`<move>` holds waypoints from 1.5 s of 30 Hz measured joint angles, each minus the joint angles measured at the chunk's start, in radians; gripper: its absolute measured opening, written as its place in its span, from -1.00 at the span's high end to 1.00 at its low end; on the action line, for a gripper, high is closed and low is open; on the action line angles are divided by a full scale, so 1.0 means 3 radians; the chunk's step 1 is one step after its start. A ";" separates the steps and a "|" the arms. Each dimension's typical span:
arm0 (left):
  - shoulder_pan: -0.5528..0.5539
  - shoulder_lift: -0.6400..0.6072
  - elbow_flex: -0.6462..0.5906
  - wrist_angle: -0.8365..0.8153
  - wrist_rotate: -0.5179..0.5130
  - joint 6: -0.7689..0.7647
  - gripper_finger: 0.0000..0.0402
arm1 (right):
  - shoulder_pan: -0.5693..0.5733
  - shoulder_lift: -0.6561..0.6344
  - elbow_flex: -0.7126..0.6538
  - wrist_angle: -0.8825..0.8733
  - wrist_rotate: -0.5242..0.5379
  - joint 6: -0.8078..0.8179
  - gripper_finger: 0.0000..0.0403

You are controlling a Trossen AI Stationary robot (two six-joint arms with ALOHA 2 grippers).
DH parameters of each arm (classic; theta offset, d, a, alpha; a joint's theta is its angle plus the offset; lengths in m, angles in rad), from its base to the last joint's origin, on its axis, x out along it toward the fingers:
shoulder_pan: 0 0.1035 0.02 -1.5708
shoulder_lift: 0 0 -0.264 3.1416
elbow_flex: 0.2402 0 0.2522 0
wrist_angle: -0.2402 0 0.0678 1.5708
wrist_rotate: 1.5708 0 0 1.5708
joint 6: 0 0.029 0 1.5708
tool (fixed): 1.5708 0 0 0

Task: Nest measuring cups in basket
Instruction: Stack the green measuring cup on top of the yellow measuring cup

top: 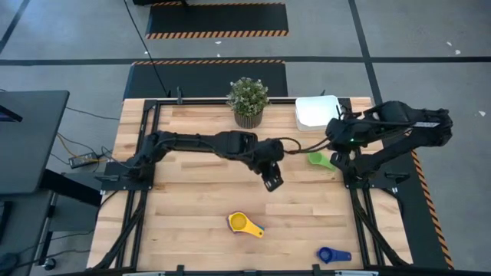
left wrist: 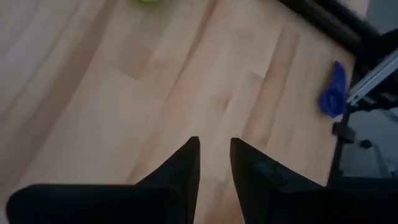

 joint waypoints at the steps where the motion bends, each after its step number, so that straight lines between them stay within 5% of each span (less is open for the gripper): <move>1: 0.0017 -0.0012 -0.0002 -0.0039 0.0000 0.0053 0.53 | -0.0024 0.0000 -0.0068 0.0000 0.0001 0.0015 0.85; 12: 0.0057 -0.0319 -0.0001 -0.0961 -0.0063 0.0311 0.53 | -0.0287 -0.0001 -0.0626 0.0357 0.0023 0.0396 0.59; 23: -0.0133 -0.0699 -0.0003 -0.2092 -0.0821 0.0006 0.53 | -0.0723 0.0000 -0.1028 0.0564 -0.0130 0.1293 0.39; 29: -0.0156 -0.0821 0.0002 -0.2061 -0.0897 -0.0048 0.53 | -0.0894 0.0000 -0.1320 0.0802 -0.0316 0.1405 0.39; 34: -0.0154 -0.0834 -0.0001 -0.2071 -0.0975 -0.0049 0.53 | -0.0974 0.0004 -0.1636 0.1335 -0.0607 0.0836 0.40; 45: -0.0138 -0.0834 -0.0002 -0.2074 -0.0959 -0.0161 0.53 | -0.1152 0.0001 -0.2151 0.1697 -0.0473 0.0849 0.41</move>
